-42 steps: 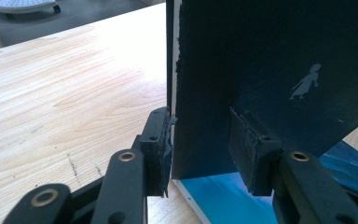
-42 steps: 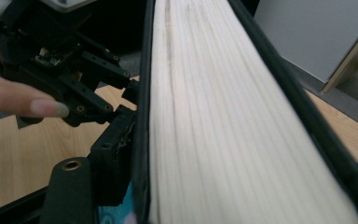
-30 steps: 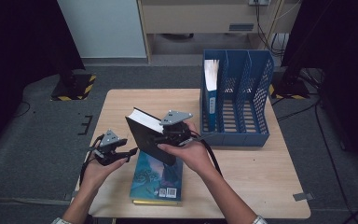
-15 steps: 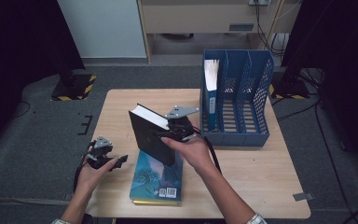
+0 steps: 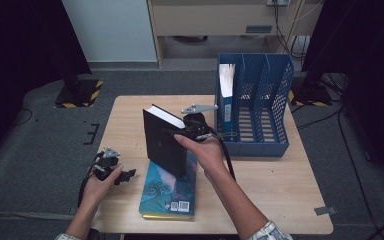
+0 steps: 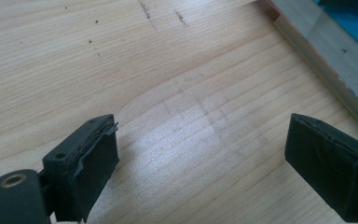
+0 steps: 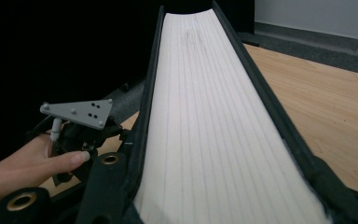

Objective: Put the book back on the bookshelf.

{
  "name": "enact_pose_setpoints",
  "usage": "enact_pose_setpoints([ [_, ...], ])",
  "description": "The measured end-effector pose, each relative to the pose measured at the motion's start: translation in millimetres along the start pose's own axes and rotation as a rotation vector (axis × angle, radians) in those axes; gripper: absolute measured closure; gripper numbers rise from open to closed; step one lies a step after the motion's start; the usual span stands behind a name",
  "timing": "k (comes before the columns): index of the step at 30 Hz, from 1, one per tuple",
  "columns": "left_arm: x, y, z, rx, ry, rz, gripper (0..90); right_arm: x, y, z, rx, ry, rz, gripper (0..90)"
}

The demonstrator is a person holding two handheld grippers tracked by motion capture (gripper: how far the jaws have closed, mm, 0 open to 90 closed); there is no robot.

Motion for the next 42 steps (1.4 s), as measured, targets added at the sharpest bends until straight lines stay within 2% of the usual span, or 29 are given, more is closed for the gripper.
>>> enact_pose_setpoints([
  [6,2.9,1.4,2.3,-0.003,0.021,0.009,8.6,-1.6,0.4,-5.6,-0.004,0.006,0.03,52.7],
  [11,3.9,1.2,4.3,-0.013,0.025,0.023,7.1,-2.6,3.6,-14.6,-0.006,0.017,0.025,53.0],
  [17,4.8,1.9,4.2,-0.023,0.033,0.038,6.6,-0.6,0.4,-29.6,0.024,0.02,0.017,53.2],
  [27,6.7,0.5,6.5,-0.032,-0.014,0.048,3.6,8.8,-11.2,-63.6,0.068,0.008,0.032,53.2],
  [42,8.5,-1.3,6.7,-0.034,-0.035,0.045,1.8,30.8,-22.3,-111.5,0.121,-0.026,0.08,53.2],
])
Point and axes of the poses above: each handheld gripper's, and its own axes: z roughly forward along the jaws, x roughly out of its underside, y roughly to its left, the point moved 9 cm from there along z, roughly forward along the jaws, and after that the axes turned 10 degrees about -z, right-handed, at the moved point
